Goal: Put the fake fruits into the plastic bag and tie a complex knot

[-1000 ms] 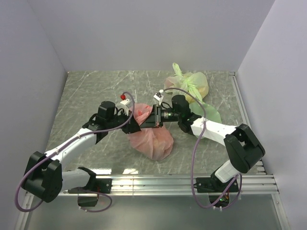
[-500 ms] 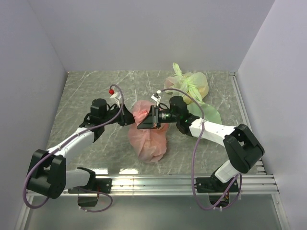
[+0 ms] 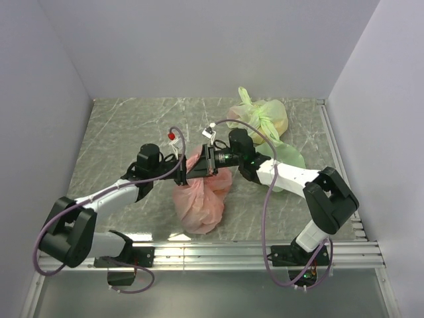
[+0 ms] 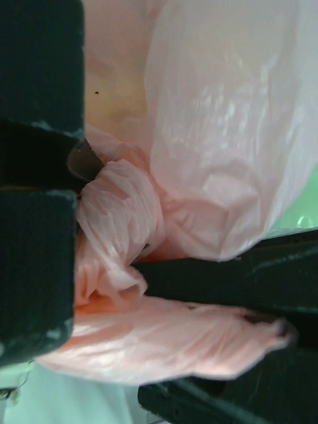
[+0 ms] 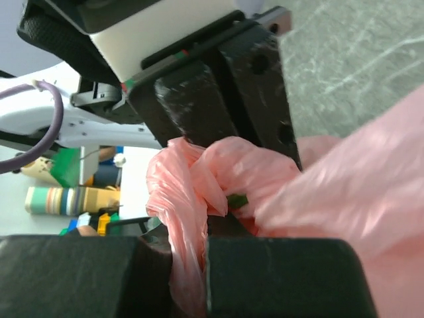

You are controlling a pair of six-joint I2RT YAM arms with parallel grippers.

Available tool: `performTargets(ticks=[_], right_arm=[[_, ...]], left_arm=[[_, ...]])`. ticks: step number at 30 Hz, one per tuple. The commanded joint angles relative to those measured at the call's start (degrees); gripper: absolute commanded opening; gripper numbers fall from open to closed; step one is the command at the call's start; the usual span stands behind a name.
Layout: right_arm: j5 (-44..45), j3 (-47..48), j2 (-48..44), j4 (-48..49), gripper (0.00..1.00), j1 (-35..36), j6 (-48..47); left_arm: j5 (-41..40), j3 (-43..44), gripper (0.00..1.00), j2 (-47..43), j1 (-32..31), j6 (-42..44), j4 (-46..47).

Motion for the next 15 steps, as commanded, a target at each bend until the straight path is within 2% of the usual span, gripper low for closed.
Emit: performTargets(ticks=[1,3,4,5,6,9,10,12,15], right_arm=[[1.49,4.23,-1.05,-2.55,0.05,1.14,-6.98],[2.62,4.58,-3.15,-12.55,0.15,0.88,-15.3],[3.07,4.5,-4.04,-18.68,0.22,0.53,-17.89],[3.33,3.54,-5.09,-20.92,0.3,0.27,-20.09],[4.03,2.92,-7.54,-22.77,0.38,-0.69,-23.42],[4.3,1.86,-12.29,-29.63,0.73,-1.84,-29.4],[4.65,2.29,-13.18,-34.43,0.8,-1.84,-31.08],[4.48,3.18,-15.55,-37.89,0.89,-2.02,-34.5],[3.34,2.22,-18.97,-42.64,0.89,-2.81,-38.02]], left_arm=[[7.6,0.51,0.0,2.41,-1.71,-2.1,7.69],[8.83,0.17,0.0,2.94,-1.53,-3.06,9.1],[9.71,-0.01,0.0,2.68,-1.53,-3.07,9.72],[9.8,-0.01,0.0,2.51,-1.45,-2.8,9.38],[9.98,0.07,0.0,2.24,-1.44,-2.45,9.03],[11.65,1.13,0.0,2.07,-1.36,-0.61,6.66],[11.82,1.48,0.0,2.07,-1.27,0.53,5.52],[12.61,2.1,0.0,1.98,-1.09,1.5,3.76],[13.4,2.62,0.0,2.07,-0.92,2.21,2.96]])
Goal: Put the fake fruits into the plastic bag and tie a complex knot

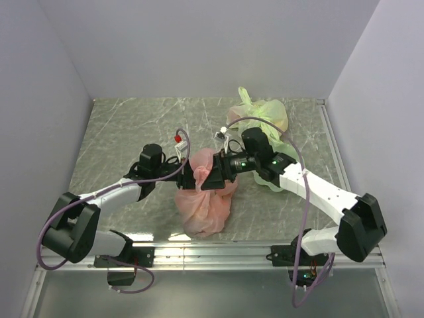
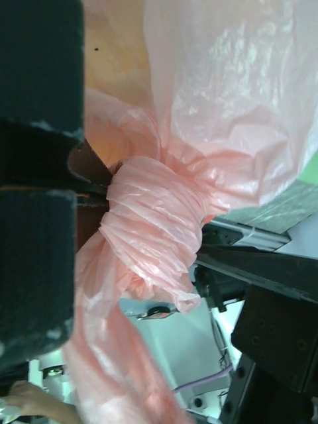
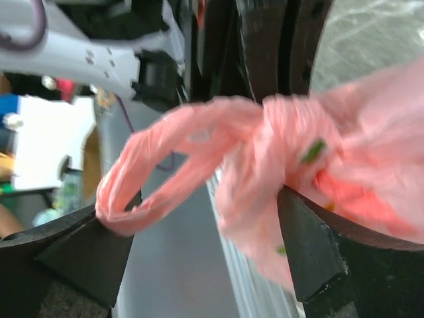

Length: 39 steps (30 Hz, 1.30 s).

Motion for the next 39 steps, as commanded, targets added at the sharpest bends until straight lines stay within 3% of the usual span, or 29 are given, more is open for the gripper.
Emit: performTargets(ticks=[1,6,10,13,15,19,21,25,30,36,39], right_arm=[[0.3,-0.3,-4.52,-10.38,0.85,-1.8,-9.25],[-3.13,-7.77,-11.81,-7.77,0.78,-8.13,-7.69],[-0.32,-10.76,-12.26,-0.23,0.47,-10.69,-2.41],[2.13,-11.29,-9.55,4.43,0.37,-9.99,1.19],[3.28,-10.42,-6.48,5.77,0.38,-9.02,3.03],[4.6,-9.01,-1.98,9.71,0.6,-6.13,6.82],[4.6,-7.96,-0.14,10.25,0.64,-4.8,7.96],[5.92,-6.99,1.89,12.7,0.81,-2.34,10.25],[5.4,-4.79,5.31,16.23,0.83,-0.76,13.77],[3.99,-1.54,8.04,18.95,0.82,0.65,15.61],[3.37,-2.06,8.22,20.45,0.82,0.91,16.58]], left_arm=[[4.14,2.56,0.0,-1.34,-0.11,1.95,0.58],[4.49,2.12,0.0,-1.61,-0.11,1.86,0.84],[5.19,1.94,0.0,-0.91,-0.02,0.72,2.42],[6.07,2.21,0.0,-0.2,-0.11,0.01,3.39],[6.86,2.29,0.0,0.15,-0.02,-0.16,3.74],[7.92,2.82,0.0,1.55,-0.28,0.27,3.48],[8.27,2.82,0.0,2.0,-0.72,0.01,4.61],[9.76,1.6,0.0,3.4,-1.86,-5.07,12.15],[10.29,0.01,0.0,5.77,-3.71,-12.63,24.19],[6.87,1.59,0.0,9.37,-5.47,-13.79,24.57],[5.63,1.07,0.0,10.78,-5.73,-19.64,32.89]])
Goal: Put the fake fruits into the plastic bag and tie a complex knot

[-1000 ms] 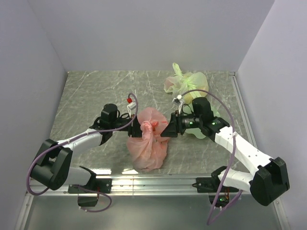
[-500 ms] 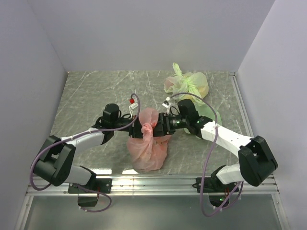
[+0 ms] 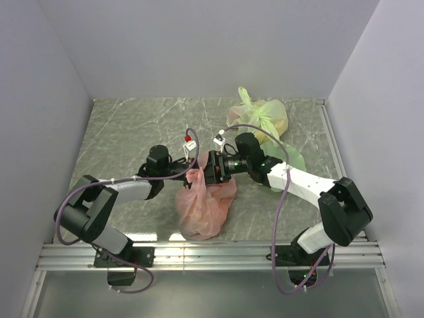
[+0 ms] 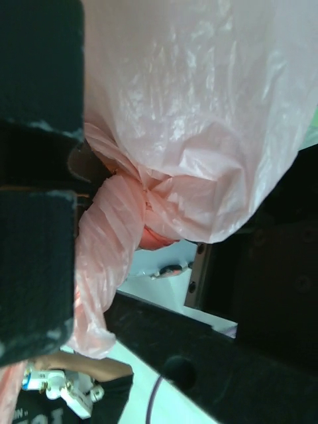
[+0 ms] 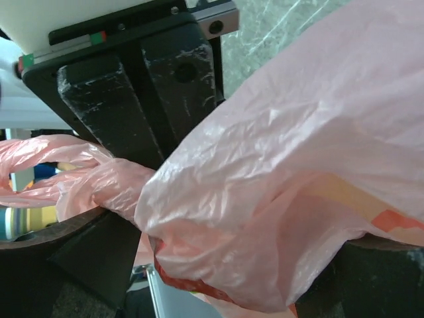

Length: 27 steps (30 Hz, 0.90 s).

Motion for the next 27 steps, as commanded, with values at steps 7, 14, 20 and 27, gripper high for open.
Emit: performTargets(ticks=[7,14,20,27], right_arm=[[-2.27,-1.76,-2.68,7.15,0.84,-0.46,2.66],[-3.07,0.7,-7.6,-9.19,0.84,-2.75,-12.34],[-2.9,-1.23,-8.14,-10.18,0.84,-2.67,-12.9],[-3.95,2.19,-3.04,-1.66,0.84,-1.53,-6.14]], left_arm=[[-3.38,-1.7,0.0,0.8,-1.2,-13.9,23.0],[-5.05,-3.28,0.0,-2.89,0.9,-11.18,15.26],[-5.67,-3.55,0.0,-2.63,1.26,-16.53,21.06],[-1.37,-1.53,0.0,0.53,-0.67,-16.01,21.24]])
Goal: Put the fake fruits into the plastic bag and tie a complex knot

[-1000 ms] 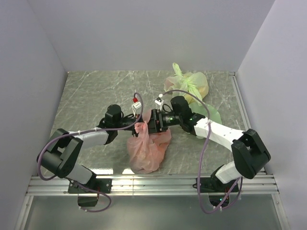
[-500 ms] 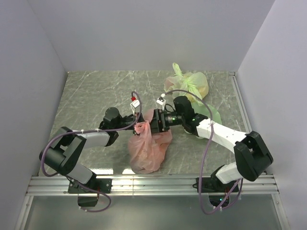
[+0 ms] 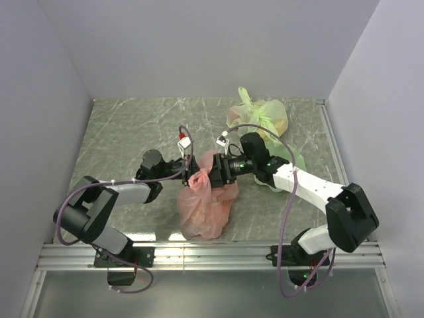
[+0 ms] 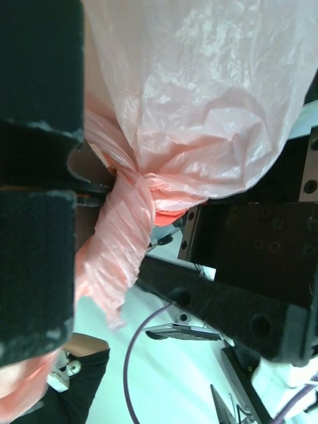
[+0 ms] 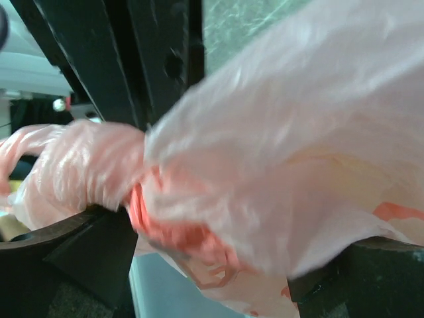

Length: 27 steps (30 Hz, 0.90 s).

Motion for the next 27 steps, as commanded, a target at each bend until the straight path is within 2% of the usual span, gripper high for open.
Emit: performTargets(ticks=[1,6,11,14,15,18,22,27], right_arm=[[-0.91,4.16,2.56,7.59,0.85,0.79,4.51],[-0.65,4.96,4.15,14.7,0.86,0.7,9.26],[-0.12,5.13,5.38,19.65,0.86,2.72,13.84],[-0.38,5.31,5.03,15.62,0.86,2.99,10.6],[-0.56,5.39,4.68,11.6,0.86,2.82,9.02],[-1.35,5.57,1.26,1.68,0.87,1.16,-0.88],[-1.96,6.44,-3.05,-10.54,0.94,-0.08,-11.17],[-3.28,7.94,-5.87,-20.41,0.96,-0.79,-17.53]], left_arm=[[3.92,1.99,0.0,1.45,-1.98,-0.52,4.01],[4.02,2.17,0.0,2.15,-4.19,2.56,1.46],[2.79,3.22,0.0,5.75,-4.98,-0.68,6.46],[1.56,3.75,0.0,8.04,-4.8,-2.71,8.23],[1.3,3.66,0.0,8.13,-4.54,-2.97,8.58],[1.38,2.79,0.0,7.87,-3.93,-3.59,9.9],[1.3,2.43,0.0,6.55,-3.66,-2.45,8.5],[1.3,2.08,0.0,6.03,-3.57,-2.1,8.41]])
